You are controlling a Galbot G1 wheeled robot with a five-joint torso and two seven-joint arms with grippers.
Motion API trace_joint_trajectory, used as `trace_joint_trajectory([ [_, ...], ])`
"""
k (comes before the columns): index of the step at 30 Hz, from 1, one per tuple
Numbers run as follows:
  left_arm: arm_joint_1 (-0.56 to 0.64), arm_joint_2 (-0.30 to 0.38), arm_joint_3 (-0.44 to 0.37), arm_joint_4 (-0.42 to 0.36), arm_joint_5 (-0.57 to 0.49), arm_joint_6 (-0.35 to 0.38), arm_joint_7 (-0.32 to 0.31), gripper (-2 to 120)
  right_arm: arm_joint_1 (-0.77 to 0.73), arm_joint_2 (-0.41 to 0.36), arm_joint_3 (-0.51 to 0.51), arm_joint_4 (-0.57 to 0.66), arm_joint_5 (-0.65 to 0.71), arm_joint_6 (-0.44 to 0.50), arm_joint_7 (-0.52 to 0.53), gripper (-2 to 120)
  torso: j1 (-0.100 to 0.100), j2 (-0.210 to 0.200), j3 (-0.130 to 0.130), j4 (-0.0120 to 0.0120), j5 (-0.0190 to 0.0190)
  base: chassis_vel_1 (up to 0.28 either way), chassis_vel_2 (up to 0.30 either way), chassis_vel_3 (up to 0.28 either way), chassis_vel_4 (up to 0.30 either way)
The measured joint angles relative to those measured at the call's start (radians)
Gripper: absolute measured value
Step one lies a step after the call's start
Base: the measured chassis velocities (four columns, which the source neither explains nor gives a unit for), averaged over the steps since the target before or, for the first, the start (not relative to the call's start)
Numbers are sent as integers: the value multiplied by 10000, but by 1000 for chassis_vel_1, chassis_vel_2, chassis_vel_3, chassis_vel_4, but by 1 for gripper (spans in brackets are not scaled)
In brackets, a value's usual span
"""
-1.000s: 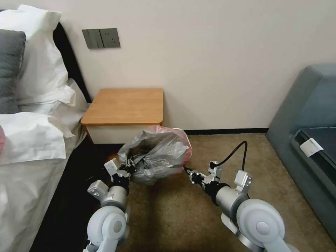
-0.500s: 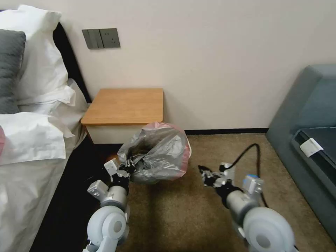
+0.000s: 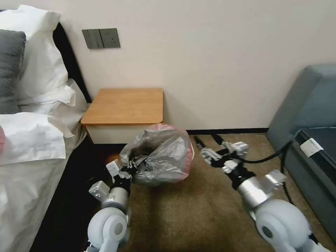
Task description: Pick up the garbage bag from the table and place it over the trash can.
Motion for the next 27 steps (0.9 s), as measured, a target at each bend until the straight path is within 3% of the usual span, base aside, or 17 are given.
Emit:
trace_joint_trajectory([
  [6,152,34,0,-190,-41,70,17,7,596,140,-446,-448,-266,13,-205,100,0,0,0,1,1,0,0,0,0],
  [17,240,12,-12,-347,-83,133,35,7,701,210,-481,-437,-312,-34,-68,100,0,0,0,0,2,0,0,0,0],
  [24,328,3,-6,-424,-201,183,41,7,1001,357,-518,-697,-201,-27,-87,80,0,0,0,0,1,0,0,0,0],
  [27,355,8,-6,-483,-337,252,57,7,1049,419,-516,-752,-56,28,-130,65,0,0,0,0,1,0,0,0,0],
])
